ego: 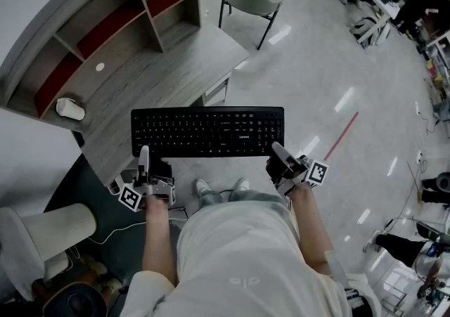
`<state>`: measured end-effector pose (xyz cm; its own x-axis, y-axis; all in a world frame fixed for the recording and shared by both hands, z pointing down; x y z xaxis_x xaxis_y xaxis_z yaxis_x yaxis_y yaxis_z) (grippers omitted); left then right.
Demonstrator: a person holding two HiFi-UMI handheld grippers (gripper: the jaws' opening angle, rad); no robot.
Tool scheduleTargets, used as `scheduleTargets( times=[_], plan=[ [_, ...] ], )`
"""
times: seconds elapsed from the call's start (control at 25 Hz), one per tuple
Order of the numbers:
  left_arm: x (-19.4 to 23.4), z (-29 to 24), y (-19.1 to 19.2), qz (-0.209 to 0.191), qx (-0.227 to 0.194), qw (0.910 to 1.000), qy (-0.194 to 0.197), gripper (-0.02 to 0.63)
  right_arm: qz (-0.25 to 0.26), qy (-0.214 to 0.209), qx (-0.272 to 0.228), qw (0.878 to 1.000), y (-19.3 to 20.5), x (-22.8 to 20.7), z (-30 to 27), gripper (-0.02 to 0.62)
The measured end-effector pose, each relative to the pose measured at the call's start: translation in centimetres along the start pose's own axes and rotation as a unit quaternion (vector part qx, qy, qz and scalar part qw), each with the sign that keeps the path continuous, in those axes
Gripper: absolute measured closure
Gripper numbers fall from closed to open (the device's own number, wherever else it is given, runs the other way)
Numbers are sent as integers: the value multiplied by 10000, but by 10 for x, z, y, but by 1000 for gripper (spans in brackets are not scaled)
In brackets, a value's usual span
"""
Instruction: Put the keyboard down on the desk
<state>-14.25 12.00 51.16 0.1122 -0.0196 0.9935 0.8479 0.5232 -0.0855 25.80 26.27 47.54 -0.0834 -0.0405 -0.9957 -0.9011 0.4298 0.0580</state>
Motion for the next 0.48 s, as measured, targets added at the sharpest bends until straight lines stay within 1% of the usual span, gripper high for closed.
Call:
scheduleTargets(
  times=[0.12, 0.48],
  plan=[
    [4, 3, 2, 37, 6, 10000, -66, 526, 8, 4, 5, 10000, 1, -4, 2, 502],
    [6, 5, 3, 17, -37, 10000, -50, 526, 21, -86, 13, 10000, 1, -5, 2, 502]
  ],
)
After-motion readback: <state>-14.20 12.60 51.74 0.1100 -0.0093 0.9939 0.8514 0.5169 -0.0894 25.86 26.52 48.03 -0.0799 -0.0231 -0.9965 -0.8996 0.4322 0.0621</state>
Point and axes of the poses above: the fingertips, and each gripper's own axes: z backward along the fingers, x to its left, y out of its underside, the point moved 5 cm from there along z, backward along the fingers, and after that the axes turned 3 degrees about y, right-handed, at the moved point
